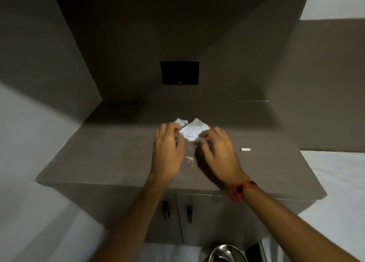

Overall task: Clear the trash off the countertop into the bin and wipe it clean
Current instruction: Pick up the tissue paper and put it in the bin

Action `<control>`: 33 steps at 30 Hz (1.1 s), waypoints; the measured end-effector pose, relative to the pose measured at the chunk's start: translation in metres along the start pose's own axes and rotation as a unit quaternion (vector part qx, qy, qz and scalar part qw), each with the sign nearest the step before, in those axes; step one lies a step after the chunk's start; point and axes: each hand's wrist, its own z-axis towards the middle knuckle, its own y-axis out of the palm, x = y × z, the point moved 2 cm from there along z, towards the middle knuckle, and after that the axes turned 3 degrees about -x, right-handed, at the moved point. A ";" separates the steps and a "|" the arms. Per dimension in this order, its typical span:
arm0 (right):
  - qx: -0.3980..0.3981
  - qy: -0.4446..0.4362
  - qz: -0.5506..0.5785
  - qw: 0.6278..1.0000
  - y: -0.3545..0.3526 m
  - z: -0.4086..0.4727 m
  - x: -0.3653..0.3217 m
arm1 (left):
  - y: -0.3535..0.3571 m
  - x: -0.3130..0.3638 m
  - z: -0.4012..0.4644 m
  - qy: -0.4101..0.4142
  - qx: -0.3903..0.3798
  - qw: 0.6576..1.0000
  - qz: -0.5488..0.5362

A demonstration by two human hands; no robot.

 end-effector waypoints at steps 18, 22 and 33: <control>0.018 0.050 -0.079 0.995 0.037 0.073 0.022 | 0.036 -0.043 0.078 -0.063 -0.041 0.996 0.052; 0.092 0.056 0.080 0.991 0.000 0.004 0.004 | 0.012 -0.011 0.025 -0.071 0.051 0.995 -0.057; -0.085 0.248 0.071 0.962 0.027 -0.288 0.086 | 0.097 -0.004 -0.249 0.026 -0.152 0.985 -0.076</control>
